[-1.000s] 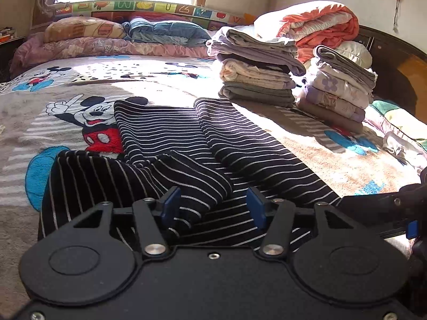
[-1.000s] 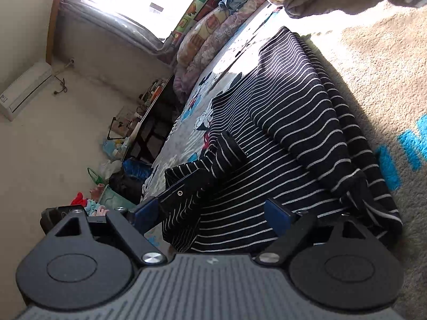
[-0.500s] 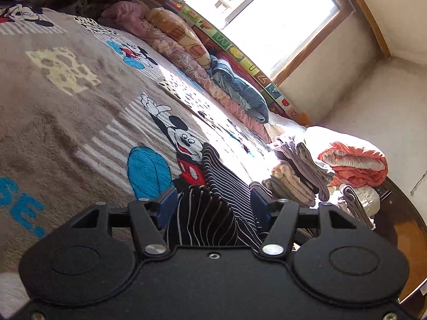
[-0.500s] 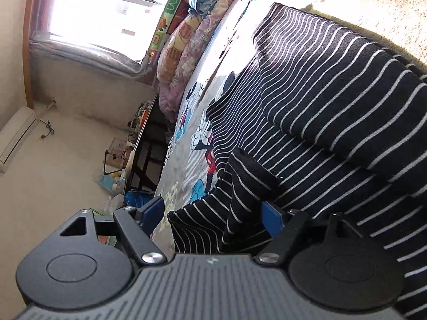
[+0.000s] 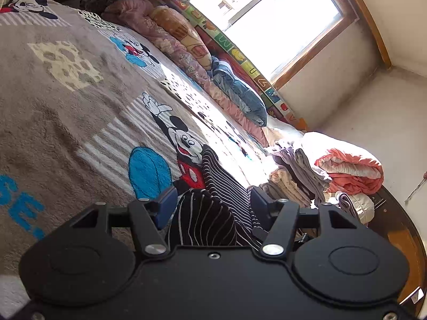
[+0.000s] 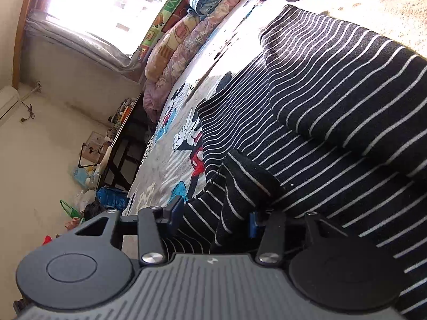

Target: Fold clothes

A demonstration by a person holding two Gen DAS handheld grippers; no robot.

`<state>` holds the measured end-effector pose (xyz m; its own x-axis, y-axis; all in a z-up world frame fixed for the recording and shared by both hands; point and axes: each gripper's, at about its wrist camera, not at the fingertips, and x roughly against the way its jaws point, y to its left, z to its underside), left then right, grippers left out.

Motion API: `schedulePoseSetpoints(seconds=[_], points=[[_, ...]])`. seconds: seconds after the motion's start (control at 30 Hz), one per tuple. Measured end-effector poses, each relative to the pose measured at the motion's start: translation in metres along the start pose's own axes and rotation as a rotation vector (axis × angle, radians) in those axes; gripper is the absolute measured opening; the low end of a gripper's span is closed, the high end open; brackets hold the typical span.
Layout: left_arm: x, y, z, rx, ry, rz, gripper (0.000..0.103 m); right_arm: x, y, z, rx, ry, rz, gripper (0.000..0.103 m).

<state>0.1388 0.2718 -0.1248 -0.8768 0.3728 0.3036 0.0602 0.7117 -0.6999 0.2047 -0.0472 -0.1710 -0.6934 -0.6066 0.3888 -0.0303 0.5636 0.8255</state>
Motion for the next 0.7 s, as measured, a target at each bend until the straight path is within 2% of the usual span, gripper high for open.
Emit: schedulePoseSetpoints(seconds=[0.03,0.1,0.2,0.33,0.63,0.7], points=[[-0.001,0.001,0.001,0.003,0.005,-0.006,0.06,-0.001,0.005,0.001,0.03,0.008,-0.006,0.027],[-0.003,0.003,0.003,0.008,0.013,-0.015,0.06,0.002,0.013,0.001,0.067,0.013,-0.027,0.016],[-0.002,0.003,0.004,0.009,0.014,-0.015,0.06,0.01,0.02,-0.007,0.066,0.023,-0.112,0.014],[-0.002,-0.001,0.005,-0.002,0.011,-0.008,0.06,0.029,0.03,-0.027,0.097,-0.014,-0.144,0.007],[-0.002,-0.011,0.008,-0.031,0.003,0.008,0.06,0.076,0.037,-0.074,0.126,-0.109,-0.184,0.007],[-0.002,-0.013,0.01,-0.04,0.005,0.004,0.062,0.087,0.036,-0.085,0.135,-0.127,-0.184,0.007]])
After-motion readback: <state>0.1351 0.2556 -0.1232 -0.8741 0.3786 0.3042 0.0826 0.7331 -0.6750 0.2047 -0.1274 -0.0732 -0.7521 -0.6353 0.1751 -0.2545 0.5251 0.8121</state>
